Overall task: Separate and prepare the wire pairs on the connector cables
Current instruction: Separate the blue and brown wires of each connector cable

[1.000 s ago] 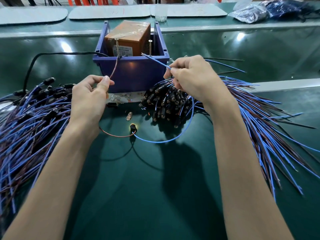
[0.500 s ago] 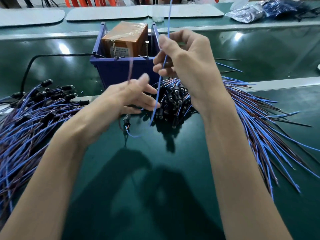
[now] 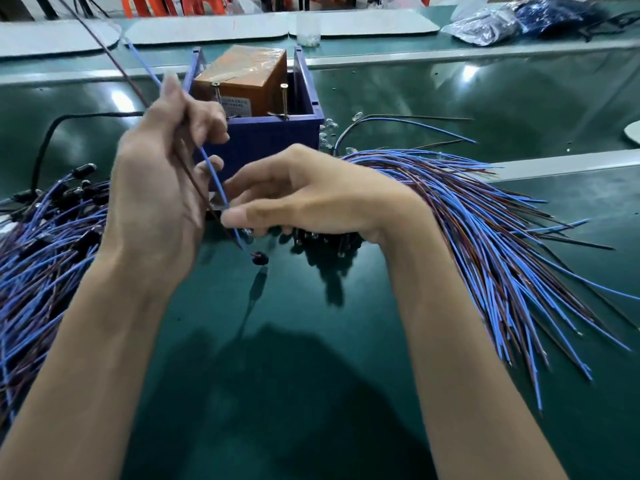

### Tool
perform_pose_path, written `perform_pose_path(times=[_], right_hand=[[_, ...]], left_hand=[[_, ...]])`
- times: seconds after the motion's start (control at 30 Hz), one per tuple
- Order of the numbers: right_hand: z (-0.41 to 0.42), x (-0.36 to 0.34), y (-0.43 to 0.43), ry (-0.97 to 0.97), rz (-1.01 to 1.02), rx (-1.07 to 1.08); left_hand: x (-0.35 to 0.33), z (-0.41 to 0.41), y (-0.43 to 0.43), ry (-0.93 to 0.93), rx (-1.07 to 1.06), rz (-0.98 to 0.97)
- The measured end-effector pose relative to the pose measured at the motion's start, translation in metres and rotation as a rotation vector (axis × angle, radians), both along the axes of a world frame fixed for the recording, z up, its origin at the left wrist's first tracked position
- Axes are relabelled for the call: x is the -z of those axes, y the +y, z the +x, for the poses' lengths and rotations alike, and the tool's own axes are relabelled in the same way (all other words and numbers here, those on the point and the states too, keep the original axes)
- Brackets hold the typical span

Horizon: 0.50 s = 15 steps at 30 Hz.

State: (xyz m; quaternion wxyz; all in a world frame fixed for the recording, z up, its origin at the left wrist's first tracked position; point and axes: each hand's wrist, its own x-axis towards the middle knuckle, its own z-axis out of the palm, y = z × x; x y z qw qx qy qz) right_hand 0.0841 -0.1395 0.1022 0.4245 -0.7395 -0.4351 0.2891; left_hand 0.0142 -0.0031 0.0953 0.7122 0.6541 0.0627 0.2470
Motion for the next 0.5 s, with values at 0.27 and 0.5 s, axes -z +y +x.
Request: perform_pose_path(times=[0.27,0.5], right_hand=[[0.0,0.004,0.017,0.022,0.272,0.139],[0.006,-0.007,0.013,0.033,0.646,0.795]], left_hand=[[0.003,-0.001,-0.009,0.103,0.267,0.059],[0.017,0.0,-0.003,0.312,0.215,0.34]])
